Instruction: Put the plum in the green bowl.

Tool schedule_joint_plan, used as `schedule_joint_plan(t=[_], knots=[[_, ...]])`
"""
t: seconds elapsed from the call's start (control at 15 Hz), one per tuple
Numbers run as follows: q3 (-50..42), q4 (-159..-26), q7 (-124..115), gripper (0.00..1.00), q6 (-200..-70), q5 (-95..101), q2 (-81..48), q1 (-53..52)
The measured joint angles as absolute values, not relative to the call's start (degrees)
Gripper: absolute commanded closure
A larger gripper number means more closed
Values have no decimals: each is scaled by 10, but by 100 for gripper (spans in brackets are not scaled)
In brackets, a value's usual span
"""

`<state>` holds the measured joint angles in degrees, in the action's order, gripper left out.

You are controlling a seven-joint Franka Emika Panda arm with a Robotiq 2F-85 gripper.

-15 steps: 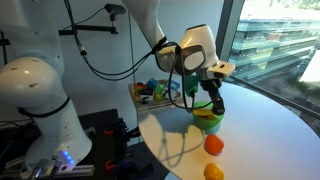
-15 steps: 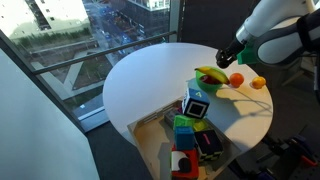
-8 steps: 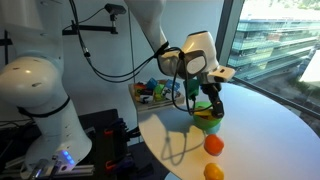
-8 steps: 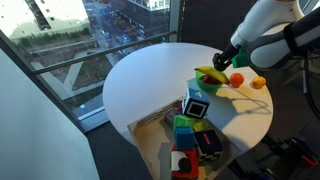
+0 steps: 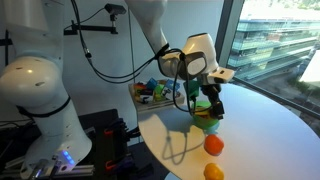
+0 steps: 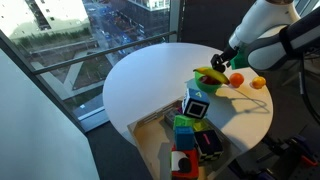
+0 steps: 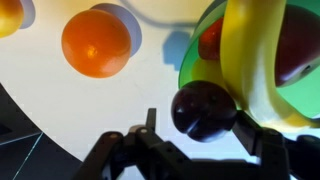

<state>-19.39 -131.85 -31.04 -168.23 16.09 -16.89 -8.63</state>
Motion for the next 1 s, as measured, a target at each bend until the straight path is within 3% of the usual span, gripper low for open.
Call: schedule_joint_plan(t=[1.0], knots=[[-197,-1324,-310,0,-1660,158,-144,-101]])
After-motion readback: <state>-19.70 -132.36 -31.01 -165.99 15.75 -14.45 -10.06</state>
